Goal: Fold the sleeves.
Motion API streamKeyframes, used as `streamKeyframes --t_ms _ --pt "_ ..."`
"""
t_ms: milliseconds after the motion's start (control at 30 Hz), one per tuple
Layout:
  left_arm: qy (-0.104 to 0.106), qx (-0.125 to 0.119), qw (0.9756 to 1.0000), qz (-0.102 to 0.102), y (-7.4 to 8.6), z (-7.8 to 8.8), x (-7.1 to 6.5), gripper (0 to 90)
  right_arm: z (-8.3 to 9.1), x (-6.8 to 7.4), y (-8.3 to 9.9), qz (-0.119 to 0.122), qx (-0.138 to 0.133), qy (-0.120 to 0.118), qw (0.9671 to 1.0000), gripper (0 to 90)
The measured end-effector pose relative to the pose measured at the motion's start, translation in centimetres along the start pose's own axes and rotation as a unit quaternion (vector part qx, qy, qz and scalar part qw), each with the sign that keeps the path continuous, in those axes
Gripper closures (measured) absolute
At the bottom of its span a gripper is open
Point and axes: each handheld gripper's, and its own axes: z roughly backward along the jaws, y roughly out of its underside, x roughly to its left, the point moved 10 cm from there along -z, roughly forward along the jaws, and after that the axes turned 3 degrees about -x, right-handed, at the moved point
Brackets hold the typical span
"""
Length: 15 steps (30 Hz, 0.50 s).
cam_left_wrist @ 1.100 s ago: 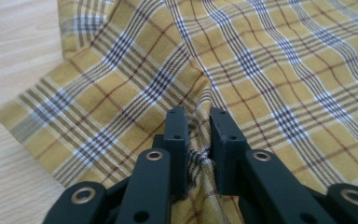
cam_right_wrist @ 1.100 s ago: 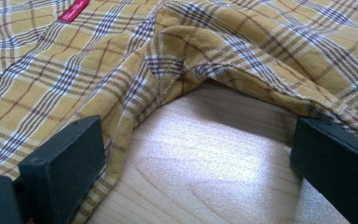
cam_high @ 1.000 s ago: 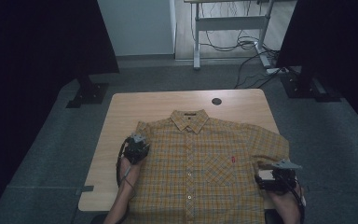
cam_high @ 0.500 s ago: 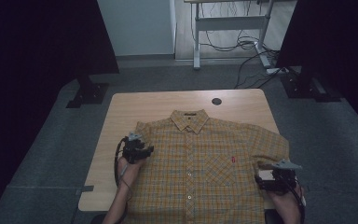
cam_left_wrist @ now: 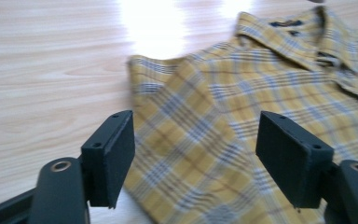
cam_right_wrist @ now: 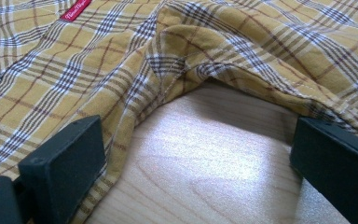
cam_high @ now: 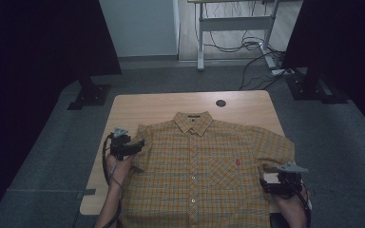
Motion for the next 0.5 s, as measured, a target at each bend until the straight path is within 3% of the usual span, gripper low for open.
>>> streamKeyframes --t_ms 267,500 --pt "-0.031 0.010 0.9993 0.019 1.1 -1.0 3.1 29.4 0.0 0.0 0.0 0.000 0.000 0.000 1.0000 2.5" --pt "-0.040 0.022 0.9984 0.035 2.3 -2.4 4.4 35.1 0.0 0.0 0.0 0.000 0.000 0.000 1.0000 2.5"
